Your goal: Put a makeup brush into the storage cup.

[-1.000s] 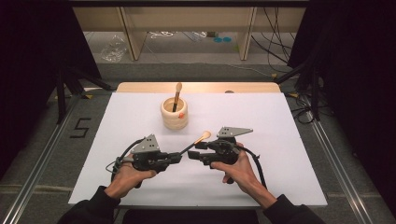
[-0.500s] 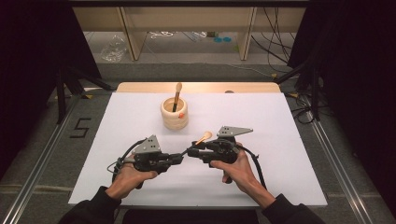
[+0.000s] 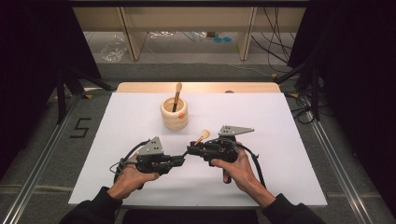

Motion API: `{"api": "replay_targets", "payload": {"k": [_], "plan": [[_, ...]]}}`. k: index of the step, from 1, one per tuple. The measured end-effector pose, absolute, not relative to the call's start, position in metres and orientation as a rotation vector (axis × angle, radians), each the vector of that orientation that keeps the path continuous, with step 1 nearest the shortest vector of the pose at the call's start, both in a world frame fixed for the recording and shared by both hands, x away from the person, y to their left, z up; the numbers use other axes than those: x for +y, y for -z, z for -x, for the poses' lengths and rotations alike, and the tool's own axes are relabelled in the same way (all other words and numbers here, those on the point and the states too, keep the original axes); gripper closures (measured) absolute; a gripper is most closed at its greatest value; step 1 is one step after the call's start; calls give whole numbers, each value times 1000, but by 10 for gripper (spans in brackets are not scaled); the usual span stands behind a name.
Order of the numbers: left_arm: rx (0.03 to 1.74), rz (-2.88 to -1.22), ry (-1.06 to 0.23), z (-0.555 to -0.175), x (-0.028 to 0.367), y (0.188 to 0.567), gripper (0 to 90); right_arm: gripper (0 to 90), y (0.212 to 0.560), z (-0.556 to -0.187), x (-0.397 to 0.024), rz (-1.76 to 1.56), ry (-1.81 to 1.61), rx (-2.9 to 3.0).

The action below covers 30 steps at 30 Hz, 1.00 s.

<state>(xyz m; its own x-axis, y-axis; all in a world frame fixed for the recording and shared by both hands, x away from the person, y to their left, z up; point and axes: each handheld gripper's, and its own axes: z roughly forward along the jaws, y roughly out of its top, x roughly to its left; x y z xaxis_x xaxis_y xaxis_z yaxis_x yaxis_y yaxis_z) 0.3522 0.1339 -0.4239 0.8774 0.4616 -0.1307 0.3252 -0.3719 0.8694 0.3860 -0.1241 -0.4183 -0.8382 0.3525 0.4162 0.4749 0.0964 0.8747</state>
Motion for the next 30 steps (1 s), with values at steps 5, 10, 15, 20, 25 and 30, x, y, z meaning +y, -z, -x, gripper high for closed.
{"api": "replay_targets", "payload": {"k": [5,10,15,20,25,30], "plan": [[578,-2003,-154,-352,129,428,842,764,418,-385,-123,832,1872,-2232],[593,-2005,-171,-352,126,430,841,798,417,-384,-122,829,1866,-2220],[613,-1979,-168,-351,123,432,841,819,418,-385,-120,818,1901,-2201],[626,-1962,-161,-351,121,433,842,825,418,-385,-119,830,1902,-2184],[634,-1949,-160,-350,120,433,843,823,418,-384,-118,831,1884,-2187],[635,-1948,-162,-350,120,433,843,827,418,-383,-117,830,1879,-2190]]}}
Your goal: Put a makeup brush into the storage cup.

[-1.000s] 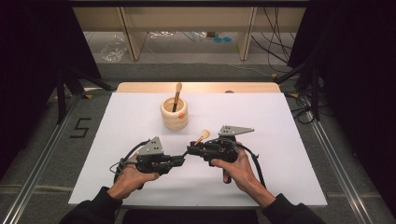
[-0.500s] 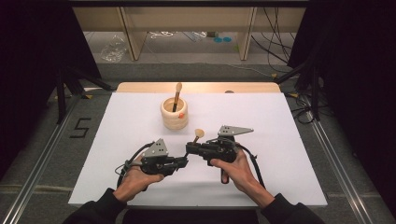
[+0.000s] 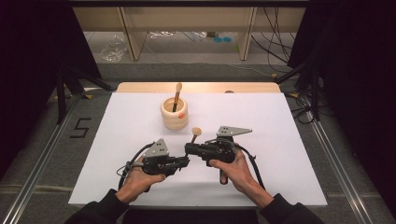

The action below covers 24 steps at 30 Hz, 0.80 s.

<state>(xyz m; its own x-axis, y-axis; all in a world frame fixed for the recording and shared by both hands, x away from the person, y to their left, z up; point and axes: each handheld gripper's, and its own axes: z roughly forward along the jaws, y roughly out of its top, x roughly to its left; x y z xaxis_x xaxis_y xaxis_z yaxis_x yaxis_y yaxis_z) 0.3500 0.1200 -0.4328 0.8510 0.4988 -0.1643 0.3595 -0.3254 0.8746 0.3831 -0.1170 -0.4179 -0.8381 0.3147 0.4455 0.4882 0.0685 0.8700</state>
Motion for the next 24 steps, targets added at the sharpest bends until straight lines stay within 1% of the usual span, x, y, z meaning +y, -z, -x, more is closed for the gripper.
{"api": "replay_targets", "payload": {"k": [7,8,9,13,15,16,17,19,20,21,24], "plan": [[649,-1948,-138,-350,119,434,836,831,418,-382,-116,821,1887,-2206],[632,-1961,-143,-350,119,434,817,832,418,-382,-116,819,1882,-2211],[623,-1965,-130,-350,118,435,774,832,418,-382,-115,815,1882,-2222],[603,-1992,-152,-349,117,434,712,832,419,-383,-115,804,1891,-2255],[592,-2004,-174,-350,118,434,663,832,418,-383,-116,817,1882,-2255],[618,-1996,-162,-349,118,434,660,832,417,-383,-117,821,1879,-2260],[589,-2000,-172,-350,120,434,654,832,417,-384,-117,812,1895,-2273],[589,-2007,-180,-350,121,433,621,832,417,-384,-119,814,1900,-2292],[615,-1997,-178,-348,120,433,609,832,416,-384,-119,821,1887,-2298],[591,-2008,-179,-349,121,433,606,832,416,-385,-120,822,1883,-2306],[601,-2021,-185,-346,121,432,600,832,416,-385,-120,818,1879,-2344]]}}
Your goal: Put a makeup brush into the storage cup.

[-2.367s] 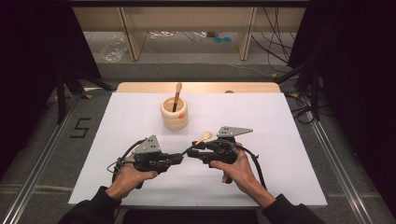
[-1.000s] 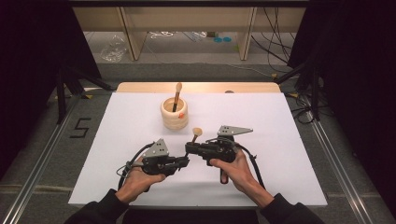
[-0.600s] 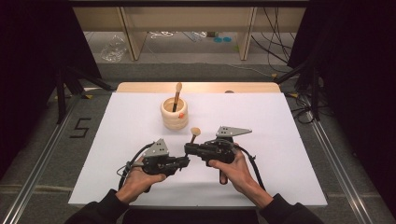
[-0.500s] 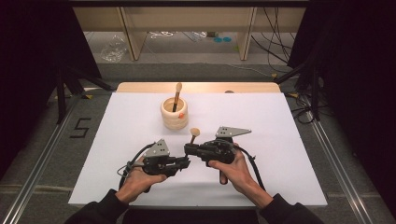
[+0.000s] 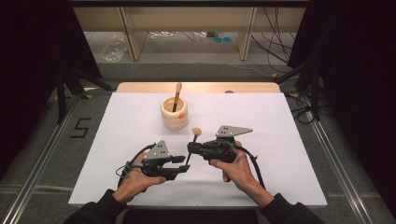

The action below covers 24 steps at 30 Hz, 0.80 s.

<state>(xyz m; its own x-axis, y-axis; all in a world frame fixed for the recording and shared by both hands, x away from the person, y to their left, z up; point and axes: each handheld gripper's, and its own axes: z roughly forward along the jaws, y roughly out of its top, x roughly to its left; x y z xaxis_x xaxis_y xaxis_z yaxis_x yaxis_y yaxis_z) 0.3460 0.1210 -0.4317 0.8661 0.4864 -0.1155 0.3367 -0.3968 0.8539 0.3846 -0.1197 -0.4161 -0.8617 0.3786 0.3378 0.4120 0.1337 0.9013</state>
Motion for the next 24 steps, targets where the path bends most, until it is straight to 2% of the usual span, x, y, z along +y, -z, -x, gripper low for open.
{"api": "replay_targets", "payload": {"k": [9,13,20,24], "plan": [[599,-2045,-208,-343,127,432,464,833,413,-385,-121,804,1865,-2440],[587,-2074,-224,-340,131,432,430,832,411,-387,-122,797,1869,-2481],[644,-2082,-258,-336,140,436,312,833,406,-397,-126,836,1859,-2504],[669,-2089,-266,-335,148,440,284,832,406,-403,-128,854,1865,-2509]]}}
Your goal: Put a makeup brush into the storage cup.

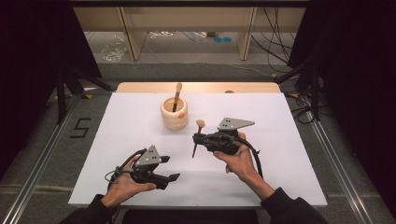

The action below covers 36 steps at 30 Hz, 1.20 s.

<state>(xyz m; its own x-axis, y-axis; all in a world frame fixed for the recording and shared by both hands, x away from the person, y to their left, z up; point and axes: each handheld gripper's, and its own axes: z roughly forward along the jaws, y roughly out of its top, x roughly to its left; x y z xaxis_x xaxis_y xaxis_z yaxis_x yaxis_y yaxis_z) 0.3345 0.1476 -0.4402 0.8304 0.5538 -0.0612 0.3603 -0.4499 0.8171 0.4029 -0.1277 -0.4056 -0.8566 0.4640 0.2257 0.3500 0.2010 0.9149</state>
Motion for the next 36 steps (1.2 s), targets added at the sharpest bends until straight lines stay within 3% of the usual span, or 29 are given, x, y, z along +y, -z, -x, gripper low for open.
{"api": "replay_targets", "payload": {"k": [19,36], "plan": [[688,-2119,-331,-333,166,449,212,833,387,-439,-119,-848,-1756,2306],[722,-2112,-293,-330,168,450,176,832,371,-478,-107,-873,-1740,2258]]}}
